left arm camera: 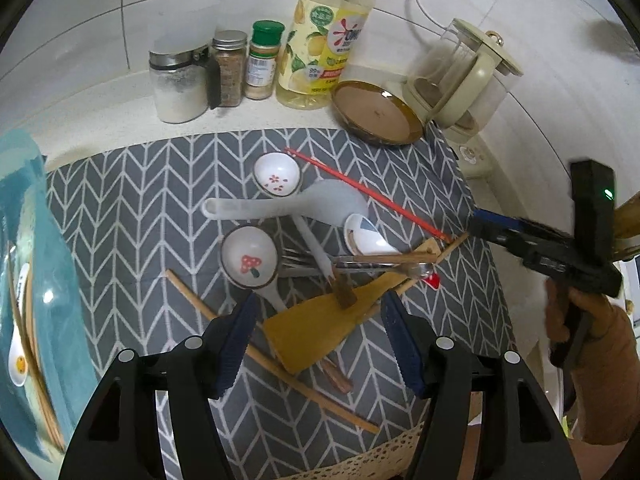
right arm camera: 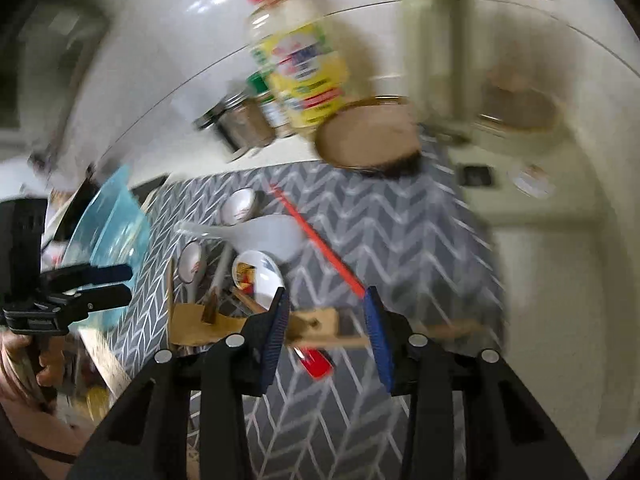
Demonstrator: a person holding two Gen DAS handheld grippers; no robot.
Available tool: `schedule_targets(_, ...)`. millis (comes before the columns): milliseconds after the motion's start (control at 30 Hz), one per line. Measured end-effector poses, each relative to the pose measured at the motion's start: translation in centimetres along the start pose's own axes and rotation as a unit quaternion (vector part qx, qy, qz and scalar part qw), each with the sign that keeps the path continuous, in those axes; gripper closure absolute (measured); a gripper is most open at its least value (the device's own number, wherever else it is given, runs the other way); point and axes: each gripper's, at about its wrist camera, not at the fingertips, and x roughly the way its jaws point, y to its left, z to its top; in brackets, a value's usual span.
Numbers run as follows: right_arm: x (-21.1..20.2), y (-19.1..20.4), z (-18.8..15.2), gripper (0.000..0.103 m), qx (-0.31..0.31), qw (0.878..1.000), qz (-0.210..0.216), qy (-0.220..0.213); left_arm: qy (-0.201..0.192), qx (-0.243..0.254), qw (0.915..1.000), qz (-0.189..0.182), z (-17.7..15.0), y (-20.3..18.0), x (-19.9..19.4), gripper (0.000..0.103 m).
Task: Organize utensils
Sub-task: 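Move both tools back over the utensil pile, then grasp the red-handled white spoon with the right tool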
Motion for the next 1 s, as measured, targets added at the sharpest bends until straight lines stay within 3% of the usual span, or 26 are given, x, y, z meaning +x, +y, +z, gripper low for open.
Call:
schedule_targets(167,6.2,1.8,1.9,0.065,-0.066,0.995,0.045,0.058,0.009,-0.002,0.9999,0.009,-0.5,-0.5,0.5,0.039)
schedule_targets(333,9.5,3.1,2.6,0.065,-0.128,0.985,0.068,0.096,0.005,-0.03,0.9992,0.026,-1.0,0.3,0.0,0.035)
schedule_targets(567,11.0,4.3,3.3,0.065,-0.165,0.977,0.089,0.1,0.006,-0.077,0.9959,0.048,-1.7,2.1,-0.2,0.035)
schedule_targets(633,11.0,5.0,2.9,0.074,-0.178,0.973,0.102,0.103,0.008,-0.086,0.995,0.051,-2.1,2.5,-0.2,0.035)
schedule_targets(667,11.0,5.2,2.7,0.081,-0.19,0.972,0.097,0.1,0.01,-0.088,0.9947,0.052,-2.2,2.5,-0.1,0.035)
schedule_targets(733,10.7,5.6,2.1,0.088,-0.205,0.971,0.084,0.092,0.014,-0.089,0.9944,0.055,-2.4,2.6,0.0,0.035)
schedule_targets(800,10.3,5.2,2.3,0.094,-0.188,0.974,0.092,0.086,0.017,-0.09,0.9943,0.054,-2.4,2.7,0.3,0.035)
schedule_targets(1000,8.7,1.7,2.5,0.096,-0.056,0.989,0.125,0.057,0.021,-0.079,0.9957,0.044,-2.1,2.3,0.9,0.035)
